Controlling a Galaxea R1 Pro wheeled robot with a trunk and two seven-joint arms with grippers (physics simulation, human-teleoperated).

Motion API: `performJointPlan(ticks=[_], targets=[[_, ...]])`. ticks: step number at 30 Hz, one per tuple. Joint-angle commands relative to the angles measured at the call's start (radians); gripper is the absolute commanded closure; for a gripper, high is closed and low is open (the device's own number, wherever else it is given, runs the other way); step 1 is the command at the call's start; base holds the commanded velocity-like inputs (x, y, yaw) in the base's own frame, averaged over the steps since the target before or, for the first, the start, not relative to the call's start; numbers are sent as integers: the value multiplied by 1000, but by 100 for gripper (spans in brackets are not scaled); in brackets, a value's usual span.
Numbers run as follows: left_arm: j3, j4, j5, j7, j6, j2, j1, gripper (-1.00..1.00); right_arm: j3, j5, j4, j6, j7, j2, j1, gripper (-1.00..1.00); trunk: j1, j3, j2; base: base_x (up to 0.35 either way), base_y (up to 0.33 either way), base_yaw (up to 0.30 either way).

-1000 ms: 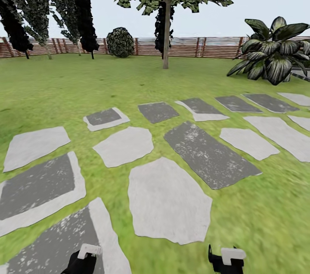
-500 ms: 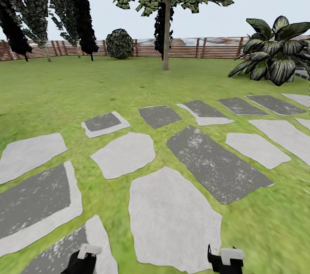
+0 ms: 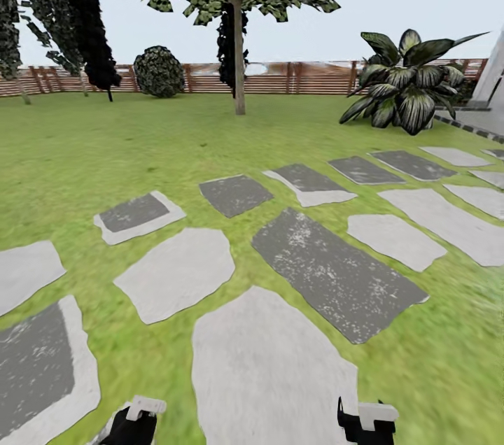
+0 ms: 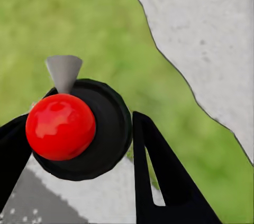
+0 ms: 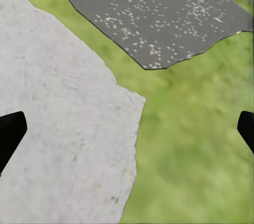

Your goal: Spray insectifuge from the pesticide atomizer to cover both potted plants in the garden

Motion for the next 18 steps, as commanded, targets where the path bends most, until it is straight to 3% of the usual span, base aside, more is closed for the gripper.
performJointPlan(ticks=[1, 5, 18], targets=[[-6, 0, 10, -5, -3, 1, 0, 100, -6, 11, 1, -2, -7, 0, -1, -100, 0, -1, 0, 331, 176, -277], [-6, 0, 10, -5, -3, 1, 0, 100, -6, 11, 1, -2, -7, 0, -1, -100, 0, -1, 0, 331, 176, -137], [-6, 0, 10, -5, -3, 1, 0, 100, -6, 12, 1, -2, -7, 0, -1, -100, 0, -1, 0, 331, 175, -7]])
